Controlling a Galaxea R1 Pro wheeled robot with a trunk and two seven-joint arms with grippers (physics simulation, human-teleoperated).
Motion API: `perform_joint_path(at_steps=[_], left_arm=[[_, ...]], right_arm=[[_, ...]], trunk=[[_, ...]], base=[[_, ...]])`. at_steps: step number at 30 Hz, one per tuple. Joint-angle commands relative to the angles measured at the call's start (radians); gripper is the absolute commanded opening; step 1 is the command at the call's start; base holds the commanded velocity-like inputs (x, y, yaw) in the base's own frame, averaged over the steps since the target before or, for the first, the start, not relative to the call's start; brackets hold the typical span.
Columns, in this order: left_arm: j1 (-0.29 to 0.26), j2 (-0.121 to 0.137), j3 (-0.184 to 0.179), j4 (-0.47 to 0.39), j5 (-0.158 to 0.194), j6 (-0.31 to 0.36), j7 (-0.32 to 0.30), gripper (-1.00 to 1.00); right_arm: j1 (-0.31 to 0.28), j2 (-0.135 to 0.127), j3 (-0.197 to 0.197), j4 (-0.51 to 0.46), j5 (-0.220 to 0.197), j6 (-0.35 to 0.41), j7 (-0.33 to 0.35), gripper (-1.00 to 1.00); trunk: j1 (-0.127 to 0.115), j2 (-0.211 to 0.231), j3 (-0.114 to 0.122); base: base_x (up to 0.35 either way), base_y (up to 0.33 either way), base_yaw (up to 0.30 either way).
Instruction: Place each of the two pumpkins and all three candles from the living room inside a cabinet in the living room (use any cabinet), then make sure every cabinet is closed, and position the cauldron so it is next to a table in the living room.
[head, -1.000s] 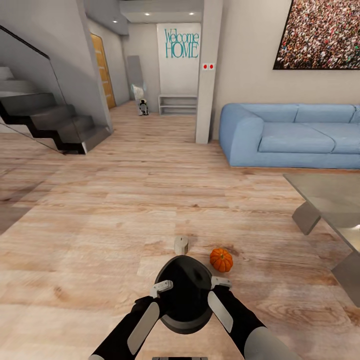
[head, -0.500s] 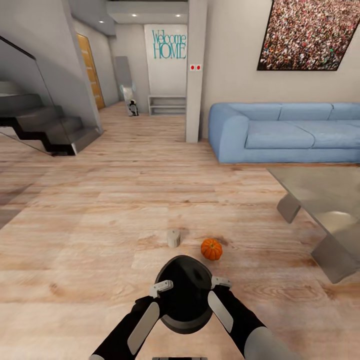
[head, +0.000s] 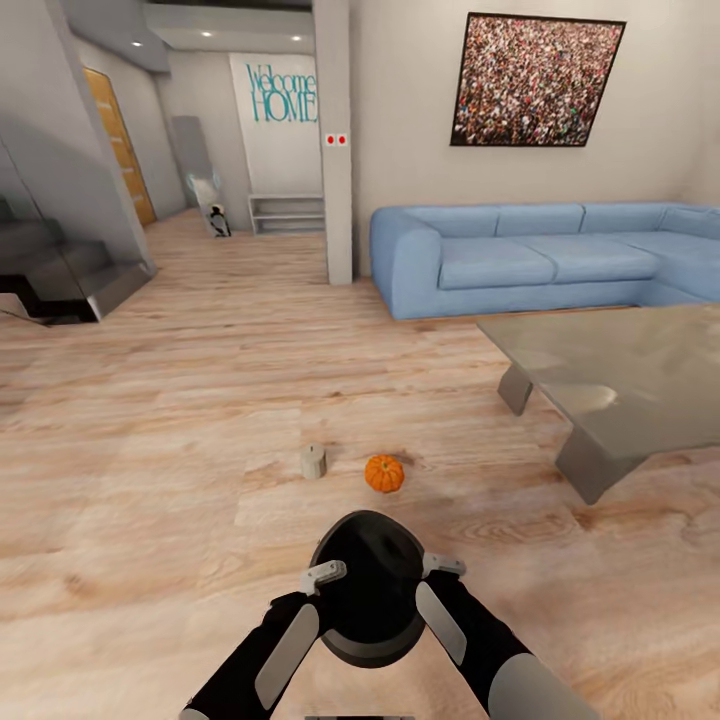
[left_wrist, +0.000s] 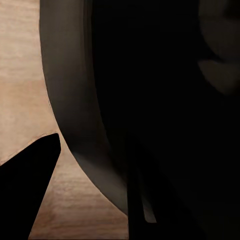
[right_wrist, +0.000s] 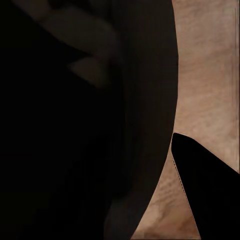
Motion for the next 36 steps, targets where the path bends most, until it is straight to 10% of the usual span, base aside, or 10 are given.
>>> perform_joint_path(at_steps=[1,36], left_arm=[[0.001,0.015,0.001,0.000,-0.027,0.010,0.007,-1.00],[0.001,0.015,0.001,0.000,-0.027,0.010,0.007,-1.00]], right_arm=[[-0.001,0.000,-0.001,-0.002,-0.002,-0.003,0.003,-1.00],[-0.001,-0.001,-0.001,-0.002,-0.002,-0.003,0.003,-1.00]], trunk=[[0.000,0.000,0.001],[0.000,0.000,0.025]], base=[[-0.199,0.000,-0.269],[-0.028,0.000,-0.269]])
